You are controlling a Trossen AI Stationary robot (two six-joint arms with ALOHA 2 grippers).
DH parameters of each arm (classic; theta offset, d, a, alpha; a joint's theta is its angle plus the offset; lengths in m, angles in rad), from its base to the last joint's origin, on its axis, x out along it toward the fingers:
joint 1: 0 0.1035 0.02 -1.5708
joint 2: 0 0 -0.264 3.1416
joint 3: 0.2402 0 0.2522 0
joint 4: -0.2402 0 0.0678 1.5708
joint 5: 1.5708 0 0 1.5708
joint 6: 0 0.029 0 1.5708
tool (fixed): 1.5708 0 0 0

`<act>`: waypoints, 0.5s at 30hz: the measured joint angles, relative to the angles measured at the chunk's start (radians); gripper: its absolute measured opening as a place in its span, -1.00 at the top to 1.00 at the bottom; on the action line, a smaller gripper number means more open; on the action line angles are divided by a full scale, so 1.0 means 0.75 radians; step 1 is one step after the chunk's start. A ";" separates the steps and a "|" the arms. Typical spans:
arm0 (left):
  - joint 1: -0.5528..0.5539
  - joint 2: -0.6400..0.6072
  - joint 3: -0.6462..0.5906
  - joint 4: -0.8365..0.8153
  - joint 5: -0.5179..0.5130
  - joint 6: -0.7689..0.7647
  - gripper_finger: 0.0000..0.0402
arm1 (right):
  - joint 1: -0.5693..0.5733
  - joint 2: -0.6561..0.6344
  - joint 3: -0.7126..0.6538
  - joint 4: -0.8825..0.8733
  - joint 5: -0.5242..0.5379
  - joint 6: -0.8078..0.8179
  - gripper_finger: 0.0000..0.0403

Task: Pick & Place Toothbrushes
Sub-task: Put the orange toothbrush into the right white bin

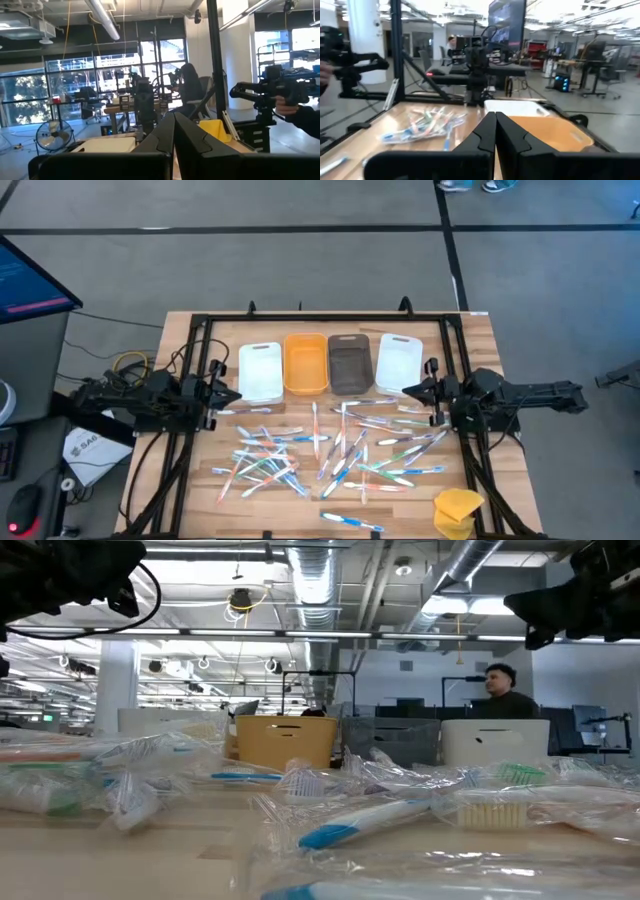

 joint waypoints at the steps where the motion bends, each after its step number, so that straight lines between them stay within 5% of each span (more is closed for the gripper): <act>1: 0.000 0.000 0.000 0.005 0.000 -0.005 0.99 | 0.003 0.001 -0.001 0.000 -0.008 0.040 1.00; 7: 0.000 0.000 0.000 0.016 0.000 -0.064 0.99 | 0.050 0.009 0.069 0.099 -0.022 0.051 0.88; 15: 0.000 0.000 0.000 0.025 -0.057 -0.062 0.97 | 0.118 0.213 0.378 -0.027 0.013 -0.111 0.29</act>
